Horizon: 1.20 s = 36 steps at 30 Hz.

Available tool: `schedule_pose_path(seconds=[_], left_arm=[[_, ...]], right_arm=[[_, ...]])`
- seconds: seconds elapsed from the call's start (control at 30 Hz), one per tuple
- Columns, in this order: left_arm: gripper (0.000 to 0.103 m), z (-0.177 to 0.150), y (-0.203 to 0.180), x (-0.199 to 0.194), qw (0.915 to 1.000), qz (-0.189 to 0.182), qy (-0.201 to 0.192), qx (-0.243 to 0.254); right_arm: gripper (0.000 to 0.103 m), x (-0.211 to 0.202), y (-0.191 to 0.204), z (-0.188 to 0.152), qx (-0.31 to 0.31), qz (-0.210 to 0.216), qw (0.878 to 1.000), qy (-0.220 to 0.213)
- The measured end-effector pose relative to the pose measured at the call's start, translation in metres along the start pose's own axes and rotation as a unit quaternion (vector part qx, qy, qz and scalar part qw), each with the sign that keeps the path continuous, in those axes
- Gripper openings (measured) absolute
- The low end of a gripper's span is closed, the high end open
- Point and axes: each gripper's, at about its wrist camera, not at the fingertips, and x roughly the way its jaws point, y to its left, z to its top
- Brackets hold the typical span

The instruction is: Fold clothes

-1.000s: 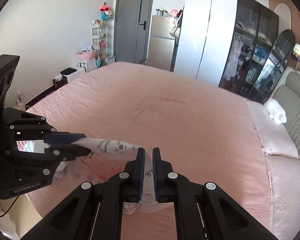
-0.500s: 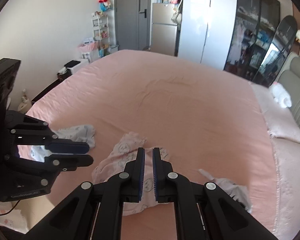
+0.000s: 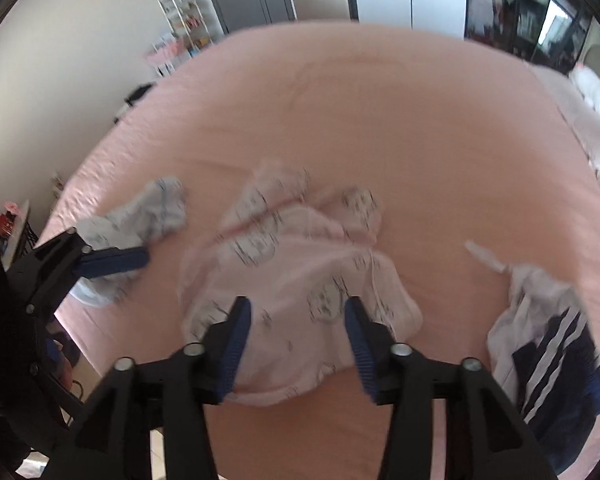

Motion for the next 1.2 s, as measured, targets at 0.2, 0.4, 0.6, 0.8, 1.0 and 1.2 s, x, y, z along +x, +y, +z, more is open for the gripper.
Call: schedule_pose_path(seconds=[0.2,0.4,0.6,0.8,1.0,1.2], left_arm=[[0.095,-0.016,-0.018,0.018,0.9996,0.016,0.004,0.022],[0.095,-0.015,-0.027,0.019,0.9998,0.008,-0.002,0.015],[0.095,-0.021,-0.037,0.024,0.9988,0.035,0.003,0.033],[0.095,-0.031,-0.032,0.023,0.9996,0.029,0.004,0.001],[0.095,-0.04,-0.03,0.026,0.9978,0.064,0.014,0.009],[0.095,-0.045,-0.034,0.037,0.9979,0.061,0.017,0.012]], right_arm=[[0.066,0.019,-0.032,-0.02,0.07,0.035,0.997,0.005],[0.069,0.024,-0.034,-0.036,0.091,0.024,0.996,-0.005],[0.072,0.01,-0.031,-0.044,0.099,0.001,0.995,-0.023],[0.075,0.01,-0.027,-0.056,0.116,-0.004,0.993,-0.018],[0.075,0.012,-0.021,-0.065,0.121,0.003,0.992,-0.019],[0.075,0.021,-0.022,-0.072,0.132,0.016,0.991,-0.011]])
